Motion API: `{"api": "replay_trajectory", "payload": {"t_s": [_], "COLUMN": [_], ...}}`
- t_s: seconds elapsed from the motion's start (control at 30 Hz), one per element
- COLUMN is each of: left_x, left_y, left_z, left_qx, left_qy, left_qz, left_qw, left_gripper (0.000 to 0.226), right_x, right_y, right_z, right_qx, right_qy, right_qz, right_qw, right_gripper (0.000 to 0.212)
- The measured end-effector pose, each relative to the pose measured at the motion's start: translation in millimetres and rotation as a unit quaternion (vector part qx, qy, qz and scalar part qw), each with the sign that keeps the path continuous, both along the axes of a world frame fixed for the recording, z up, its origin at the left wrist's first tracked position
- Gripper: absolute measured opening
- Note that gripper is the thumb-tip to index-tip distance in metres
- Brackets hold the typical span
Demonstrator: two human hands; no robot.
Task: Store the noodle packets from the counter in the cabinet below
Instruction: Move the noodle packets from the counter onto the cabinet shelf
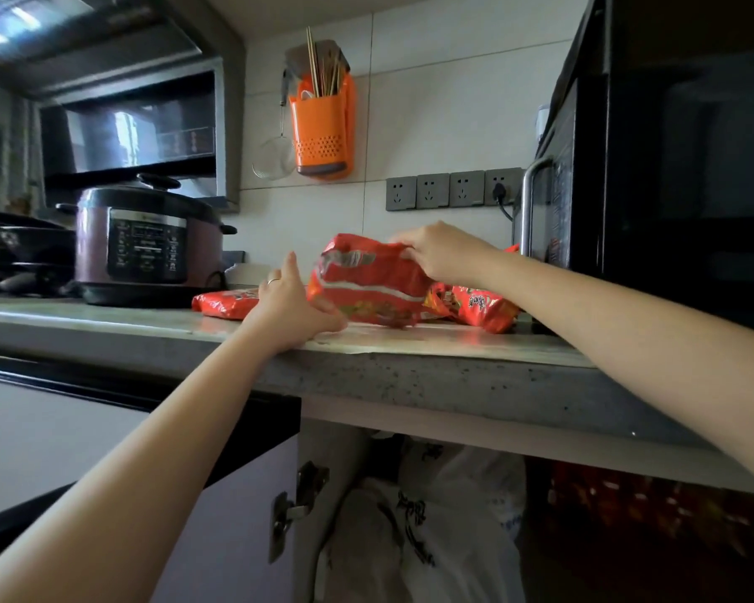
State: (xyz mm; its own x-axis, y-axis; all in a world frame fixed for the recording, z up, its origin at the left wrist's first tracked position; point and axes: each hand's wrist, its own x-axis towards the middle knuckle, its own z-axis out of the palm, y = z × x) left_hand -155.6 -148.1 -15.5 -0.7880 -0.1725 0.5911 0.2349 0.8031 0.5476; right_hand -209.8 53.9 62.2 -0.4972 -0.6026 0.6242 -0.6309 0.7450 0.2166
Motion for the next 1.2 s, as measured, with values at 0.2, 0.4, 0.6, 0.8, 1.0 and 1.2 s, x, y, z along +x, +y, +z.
{"api": "replay_trajectory", "payload": {"t_s": [0.2,0.4,0.6,0.8,1.0,1.2], "left_x": [1,2,3,7,9,9], "left_y": [-5,-4,-3,-1,-2,-2], "left_z": [-2,-4,-5,-5,-7,-8], "left_qx": [0.062,0.0,-0.003,-0.008,-0.004,0.013], "left_qy": [0.126,0.119,0.118,0.107,0.109,0.133], "left_qz": [-0.043,-0.011,0.036,0.032,0.041,0.073], "left_qw": [0.989,0.993,0.992,0.994,0.993,0.988], "left_gripper": [0.088,0.038,0.037,0.039,0.038,0.036], "right_x": [18,13,-18,-12,2,8], "right_y": [-10,5,40,47,42,29], "right_z": [-12,-6,-19,-18,-19,-12], "right_qx": [-0.043,-0.005,0.319,0.378,0.184,0.082], "right_qy": [-0.052,-0.159,-0.027,-0.049,0.014,0.085], "right_qz": [0.166,0.031,-0.441,-0.439,-0.377,-0.279], "right_qw": [0.984,0.987,0.838,0.814,0.908,0.953], "right_gripper": [0.04,0.031,0.06,0.043,0.024,0.022]}}
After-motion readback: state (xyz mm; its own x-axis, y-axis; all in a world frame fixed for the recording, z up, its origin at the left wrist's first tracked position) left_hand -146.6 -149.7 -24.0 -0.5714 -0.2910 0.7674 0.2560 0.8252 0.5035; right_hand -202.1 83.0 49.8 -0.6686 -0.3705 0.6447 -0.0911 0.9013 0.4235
